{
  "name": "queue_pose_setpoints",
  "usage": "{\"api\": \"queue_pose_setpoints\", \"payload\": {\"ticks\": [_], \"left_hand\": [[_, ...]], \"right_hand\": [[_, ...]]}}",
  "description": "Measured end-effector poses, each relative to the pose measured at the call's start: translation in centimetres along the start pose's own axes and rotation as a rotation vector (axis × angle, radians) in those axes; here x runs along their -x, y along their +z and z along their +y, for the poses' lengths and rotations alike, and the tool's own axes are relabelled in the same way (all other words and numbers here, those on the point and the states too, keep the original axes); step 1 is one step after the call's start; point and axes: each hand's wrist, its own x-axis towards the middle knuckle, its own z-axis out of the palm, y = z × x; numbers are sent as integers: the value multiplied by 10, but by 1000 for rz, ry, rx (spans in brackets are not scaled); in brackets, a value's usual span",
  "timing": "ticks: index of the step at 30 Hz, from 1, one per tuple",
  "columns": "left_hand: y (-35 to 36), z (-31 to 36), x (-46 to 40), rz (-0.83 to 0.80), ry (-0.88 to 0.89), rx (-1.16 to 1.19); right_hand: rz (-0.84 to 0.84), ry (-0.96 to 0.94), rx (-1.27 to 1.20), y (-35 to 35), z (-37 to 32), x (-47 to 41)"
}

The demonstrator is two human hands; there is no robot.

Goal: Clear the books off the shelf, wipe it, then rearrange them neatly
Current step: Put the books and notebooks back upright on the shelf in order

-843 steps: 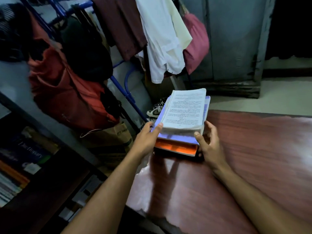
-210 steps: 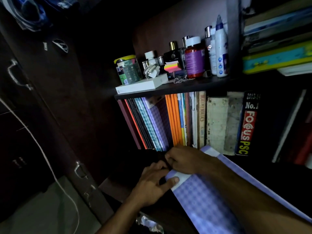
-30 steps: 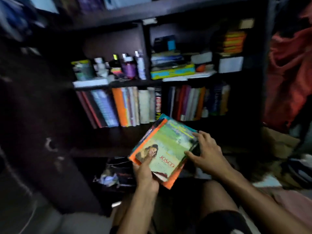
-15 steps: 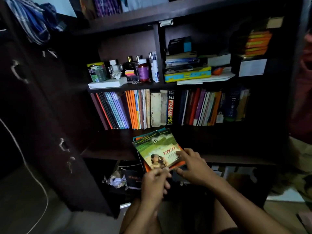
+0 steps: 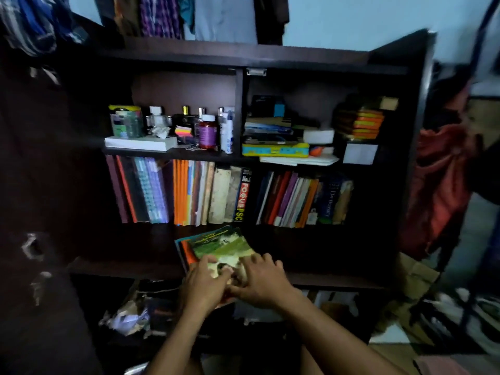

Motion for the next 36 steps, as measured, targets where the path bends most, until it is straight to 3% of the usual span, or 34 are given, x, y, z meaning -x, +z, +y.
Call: {"api": "queue_pose_setpoints", "payload": {"ticks": [4, 10, 14, 17, 21, 25, 28, 30, 33, 36], "left_hand": [[4, 12, -26, -61, 248, -359], [36, 26, -32, -241, 483, -355], [24, 4, -27, -292, 572, -248], [5, -20, -20, -332, 691, -327], [-11, -19, -22, -348, 706, -388], [-4, 22, -47, -301, 731, -399], [20, 42, -93, -418, 788, -414], [39, 44, -123, -512, 799, -406], [73, 36, -159, -543, 801, -516], [91, 35, -170, -520, 828, -530]], "right_hand": [[-41, 153, -4, -9, 8, -6], [-104, 411, -94, -9, 14, -8], [-92, 392, -61, -5, 2, -15], [-49, 347, 9, 2, 1, -17], [-8, 280, 73, 5, 16, -13], [221, 285, -75, -6, 46, 0], [545, 327, -316, 9, 79, 0], [668, 408, -480, 26, 88, -4], [747, 629, -531, 47, 90, -26], [640, 759, -405, 54, 99, -42]]}}
